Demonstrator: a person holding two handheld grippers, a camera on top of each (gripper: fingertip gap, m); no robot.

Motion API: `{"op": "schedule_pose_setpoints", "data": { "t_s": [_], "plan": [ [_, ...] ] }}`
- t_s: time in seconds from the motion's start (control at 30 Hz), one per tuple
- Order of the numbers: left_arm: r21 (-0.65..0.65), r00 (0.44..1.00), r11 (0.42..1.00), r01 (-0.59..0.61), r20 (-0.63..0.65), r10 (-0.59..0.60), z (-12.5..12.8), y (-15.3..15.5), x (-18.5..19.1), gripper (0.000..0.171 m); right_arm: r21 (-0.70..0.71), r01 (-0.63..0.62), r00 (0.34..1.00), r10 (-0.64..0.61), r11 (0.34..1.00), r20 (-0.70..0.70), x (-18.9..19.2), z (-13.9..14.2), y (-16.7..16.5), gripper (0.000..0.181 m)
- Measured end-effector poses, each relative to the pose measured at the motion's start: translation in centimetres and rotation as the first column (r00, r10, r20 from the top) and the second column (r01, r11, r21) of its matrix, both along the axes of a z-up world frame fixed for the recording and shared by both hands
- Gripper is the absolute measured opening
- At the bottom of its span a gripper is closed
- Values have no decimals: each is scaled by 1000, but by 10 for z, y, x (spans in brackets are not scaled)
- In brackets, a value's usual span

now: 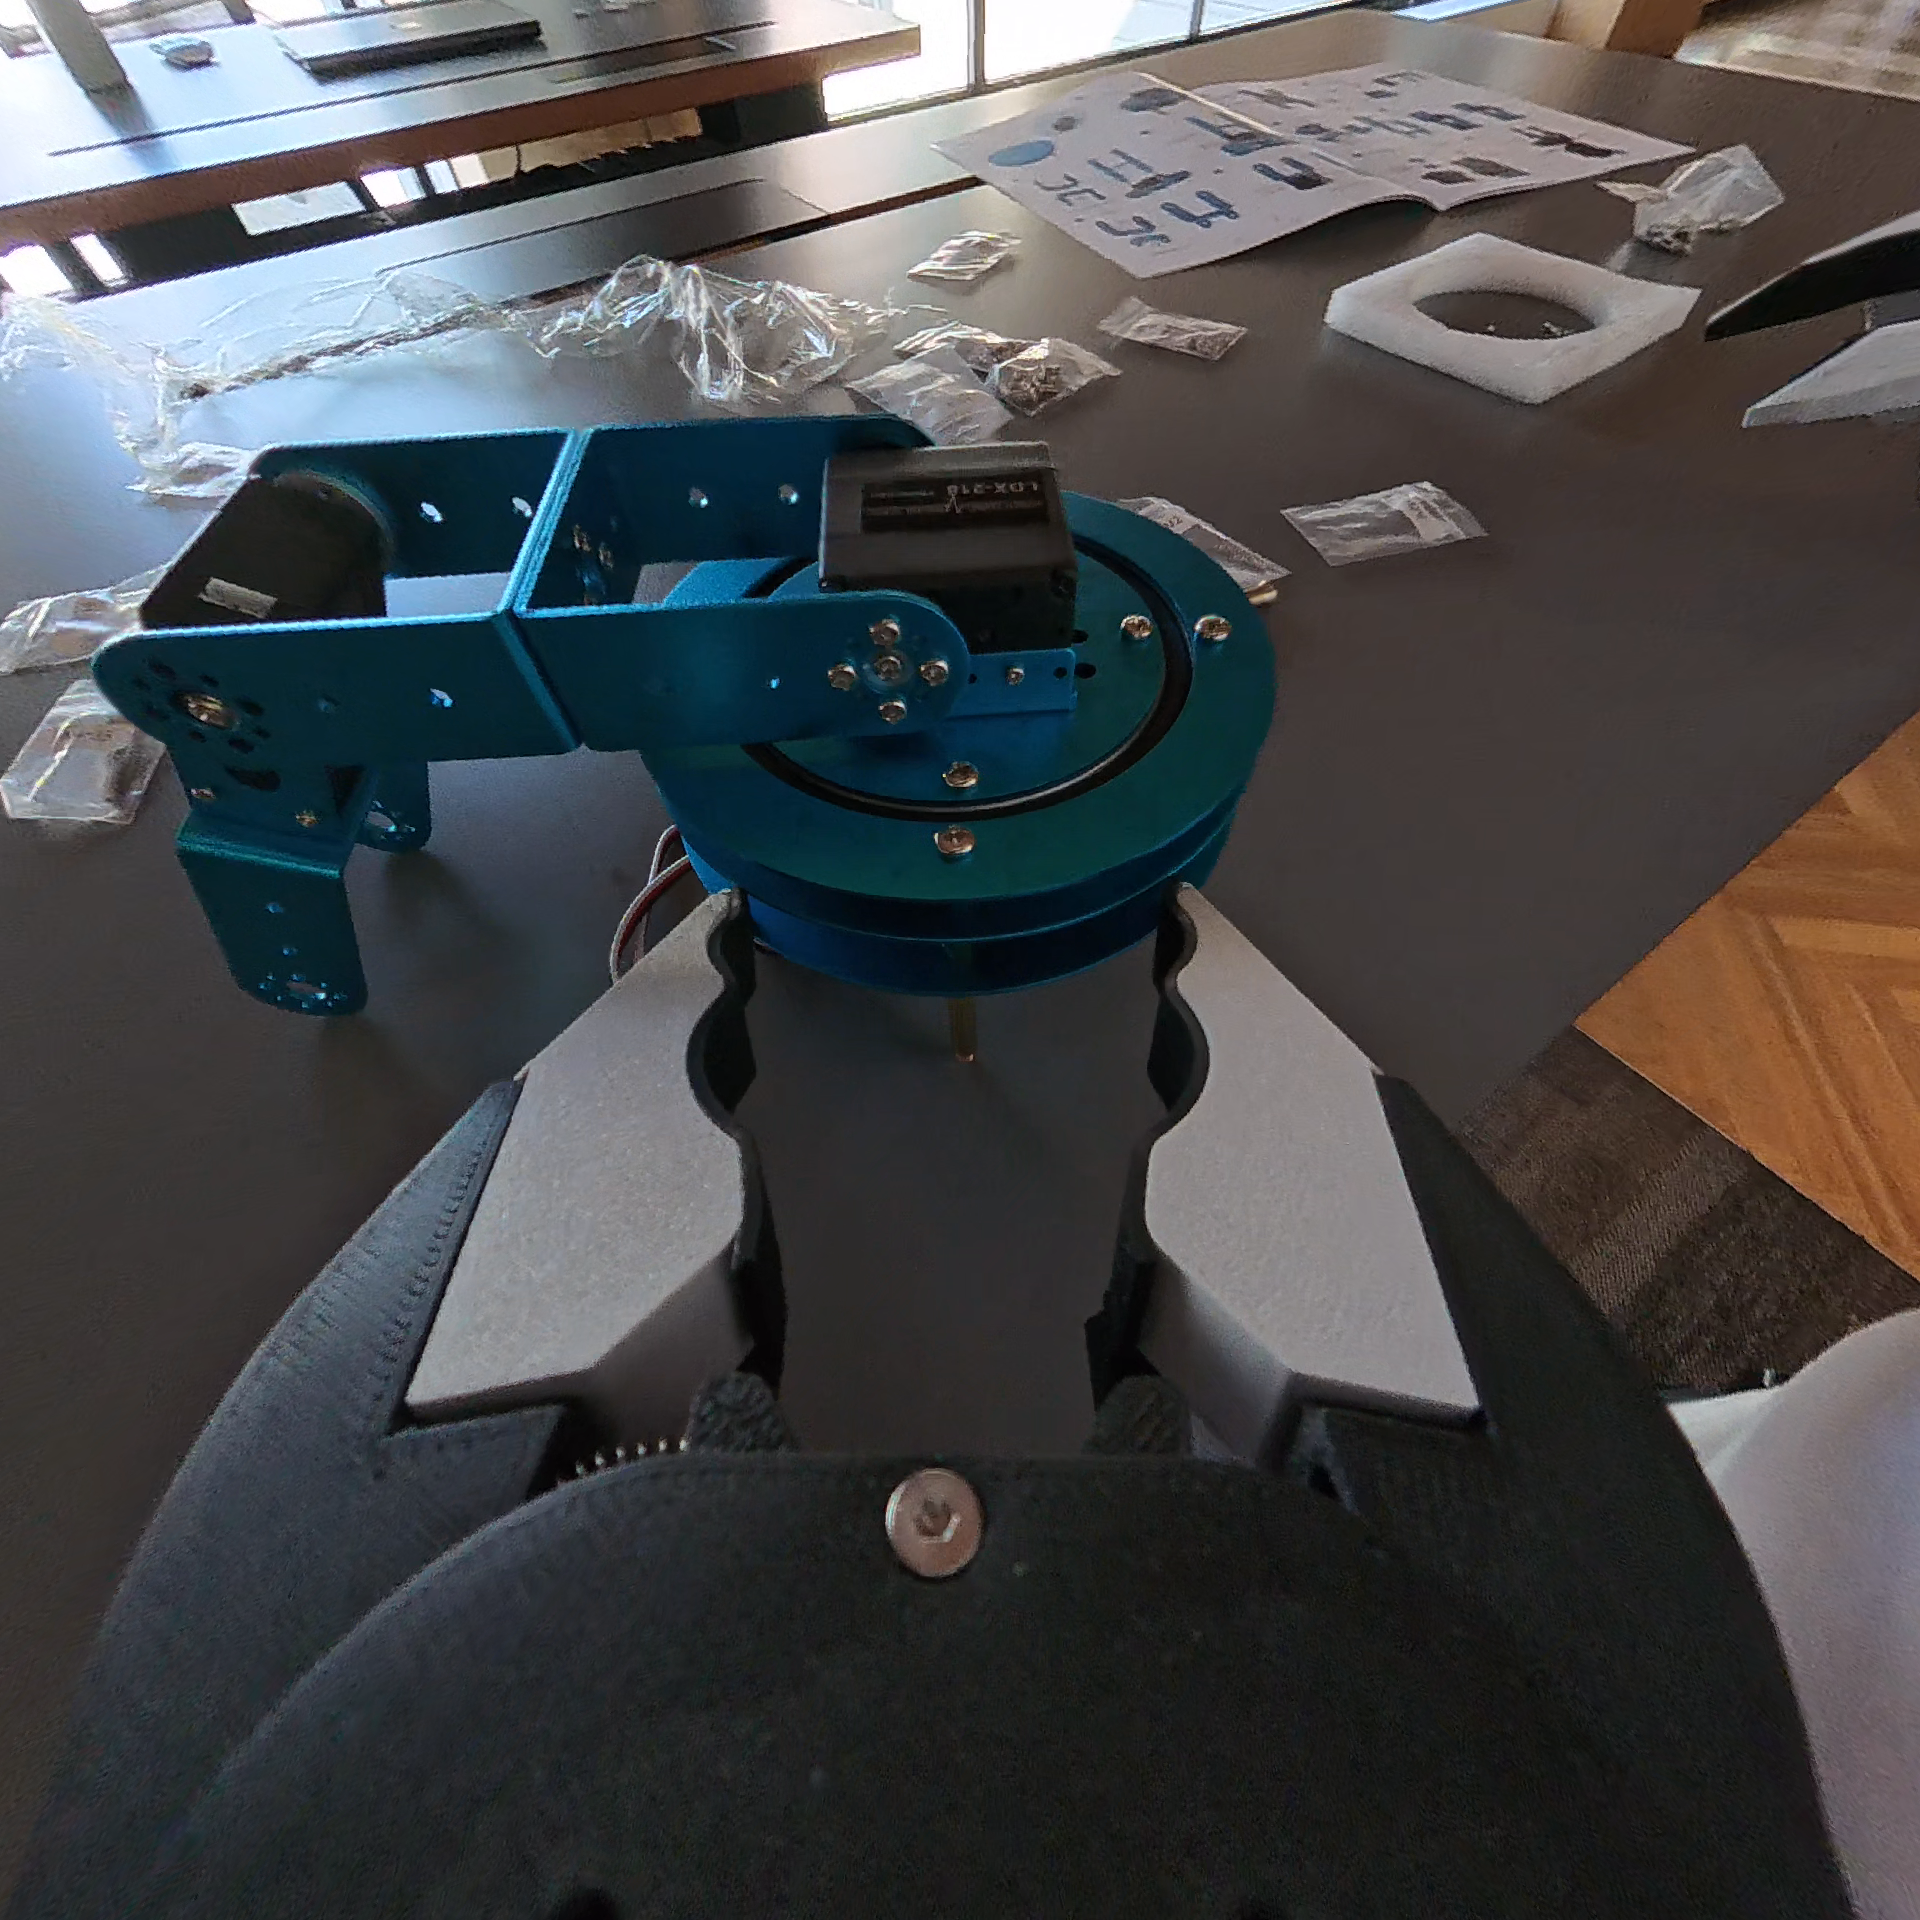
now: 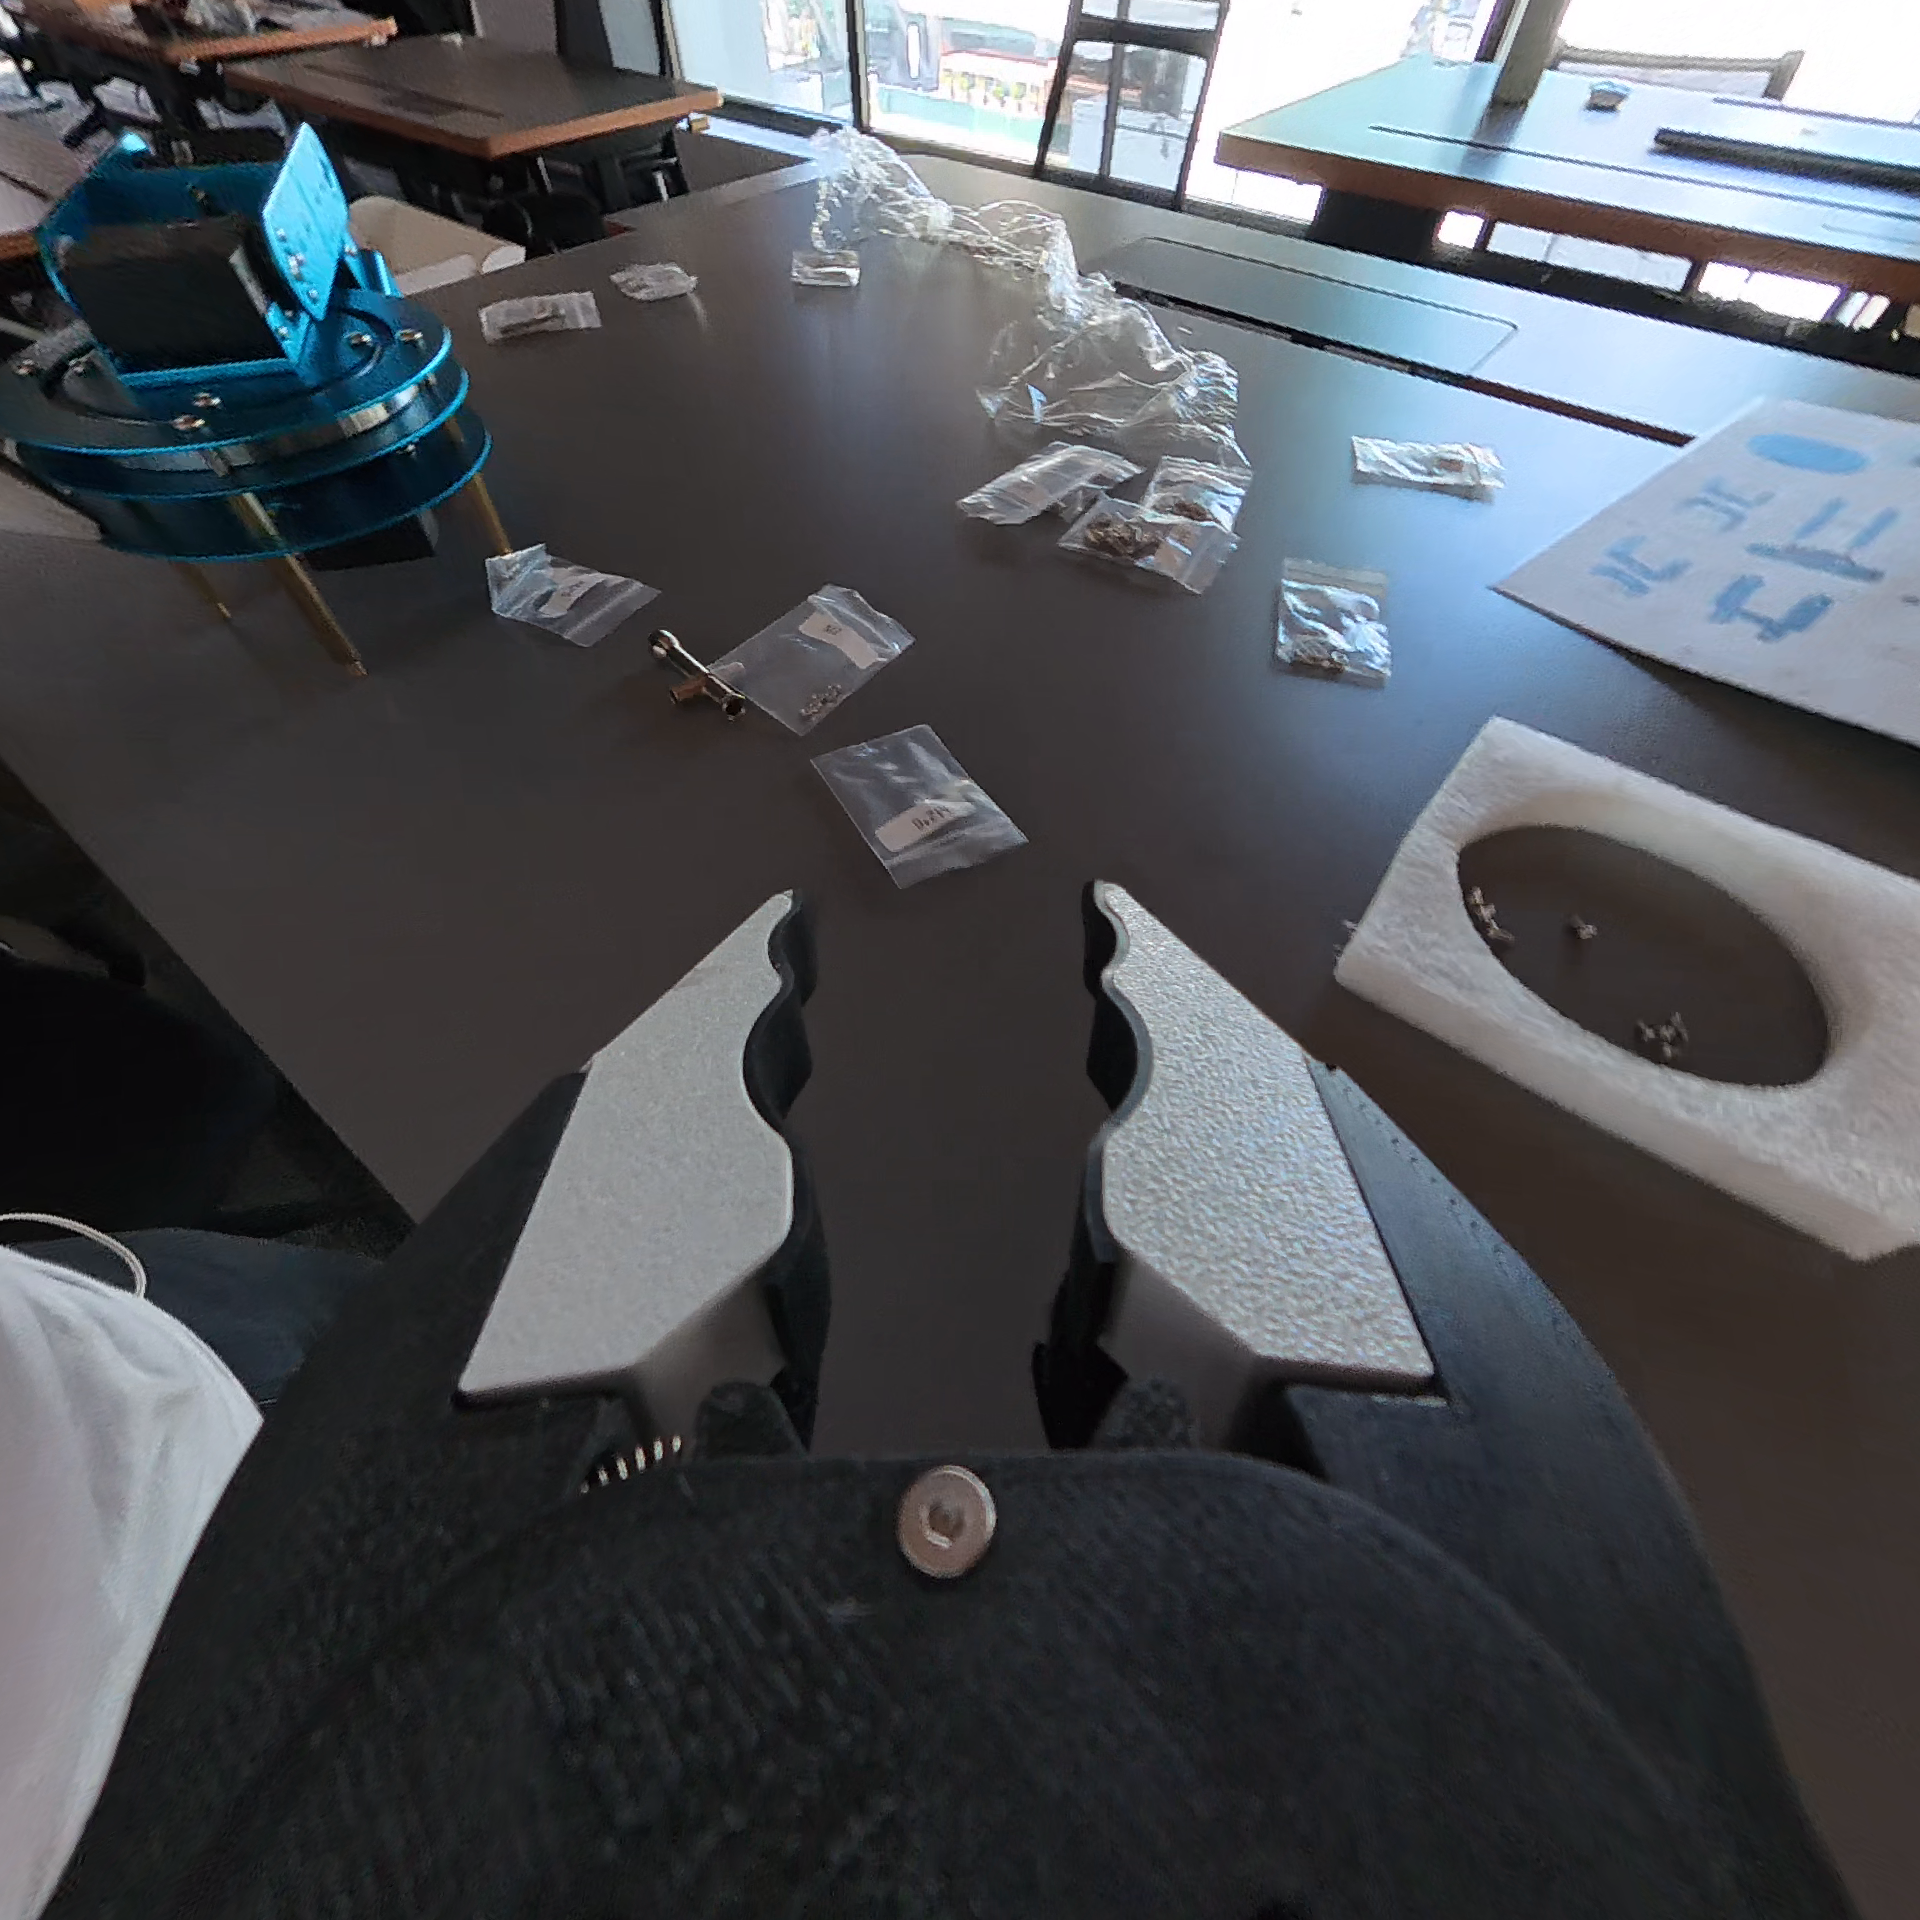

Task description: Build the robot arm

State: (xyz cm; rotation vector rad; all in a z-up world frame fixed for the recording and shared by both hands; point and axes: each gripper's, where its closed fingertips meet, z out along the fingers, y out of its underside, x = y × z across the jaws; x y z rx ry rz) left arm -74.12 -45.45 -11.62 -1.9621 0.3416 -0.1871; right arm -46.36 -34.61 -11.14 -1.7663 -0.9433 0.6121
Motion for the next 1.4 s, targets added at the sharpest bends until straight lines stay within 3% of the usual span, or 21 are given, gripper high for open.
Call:
{"op": "schedule_pose_setpoints", "data": {
  "t_s": [0.33,0.6,0.77,0.87,0.97,1.07,1.13,1.27,1.4],
  "plan": [
    [35,989,989,-147,14,146,1,13,13,77,-11,-61,997,60,998,-50,-33,2,-14,52],
    [-14,999,999,33,26,-33,4,11,29,62,12,-123,991,124,992,-41,-65,9,-16,52],
    [113,990,993,-40,142,24,39,-15,-20,60,62,-106,994,108,992,-23,-77,27,0,52],
    [234,959,941,-246,198,202,59,-46,-106,45,128,-61,998,59,990,19,-78,45,7,52],
    [221,871,845,-488,189,453,37,-84,-229,38,188,17,997,-31,982,73,-74,63,14,52],
    [78,772,769,-635,38,634,-40,-129,-366,34,225,95,987,-120,970,102,-76,79,21,52],
    [-47,750,748,-662,-41,661,-100,-156,-452,25,237,153,976,-184,960,118,-83,90,25,52],
    [-310,758,694,-650,-208,618,-211,-184,-614,33,277,275,931,-327,921,162,-108,117,23,52],
    [-452,798,658,-602,-302,522,-291,-176,-738,35,295,357,890,-419,886,182,-144,147,17,52]
  ]
}}
